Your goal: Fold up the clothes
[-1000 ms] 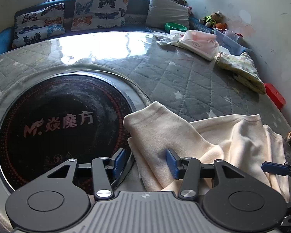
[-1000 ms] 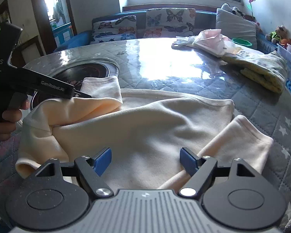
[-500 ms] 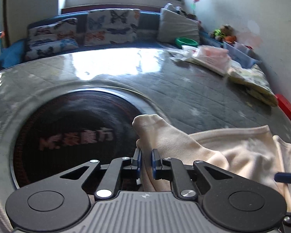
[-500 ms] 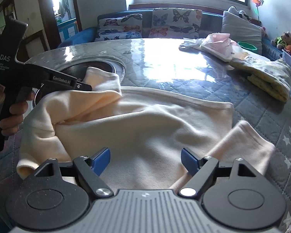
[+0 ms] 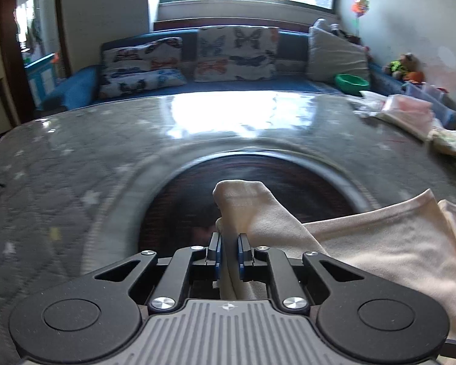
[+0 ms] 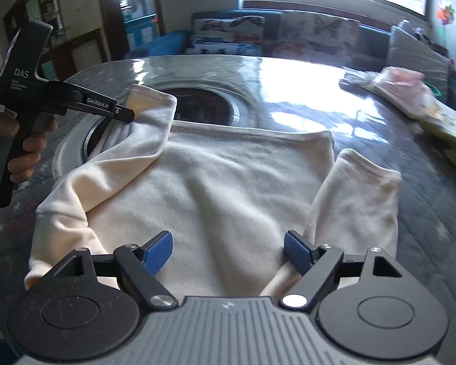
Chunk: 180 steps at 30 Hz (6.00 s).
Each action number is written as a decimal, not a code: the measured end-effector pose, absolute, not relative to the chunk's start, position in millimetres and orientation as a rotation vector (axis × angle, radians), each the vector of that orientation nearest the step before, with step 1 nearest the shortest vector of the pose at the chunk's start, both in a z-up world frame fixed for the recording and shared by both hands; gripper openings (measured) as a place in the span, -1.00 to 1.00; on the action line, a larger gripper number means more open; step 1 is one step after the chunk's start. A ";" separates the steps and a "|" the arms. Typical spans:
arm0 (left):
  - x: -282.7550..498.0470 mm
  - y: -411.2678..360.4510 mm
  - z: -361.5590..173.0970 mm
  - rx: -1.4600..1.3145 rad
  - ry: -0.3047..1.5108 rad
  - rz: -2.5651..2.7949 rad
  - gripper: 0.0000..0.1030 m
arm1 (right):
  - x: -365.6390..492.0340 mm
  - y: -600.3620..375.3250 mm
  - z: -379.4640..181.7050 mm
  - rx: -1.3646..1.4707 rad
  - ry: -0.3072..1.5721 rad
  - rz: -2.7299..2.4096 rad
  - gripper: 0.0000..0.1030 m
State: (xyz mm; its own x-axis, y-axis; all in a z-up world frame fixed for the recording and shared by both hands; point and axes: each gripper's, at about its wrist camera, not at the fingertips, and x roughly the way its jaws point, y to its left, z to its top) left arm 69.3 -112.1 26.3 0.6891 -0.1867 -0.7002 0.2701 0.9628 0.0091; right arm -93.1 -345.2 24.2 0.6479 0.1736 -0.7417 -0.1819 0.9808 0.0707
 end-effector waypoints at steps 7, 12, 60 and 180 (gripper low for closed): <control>87.6 -73.7 28.1 0.138 0.756 -0.161 -0.78 | -74.8 -310.7 27.5 -0.031 0.817 0.277 0.60; 98.8 -52.7 27.3 0.152 0.758 -0.114 -0.78 | -67.9 -292.9 28.0 -0.046 0.814 0.313 0.60; -20.5 -37.2 55.1 0.096 0.785 -0.316 -0.86 | -132.7 -219.1 50.4 -0.148 0.789 0.539 -0.57; -71.2 -170.3 19.1 0.051 0.868 -0.714 -0.61 | 40.5 -339.5 49.1 0.109 0.861 0.075 -0.52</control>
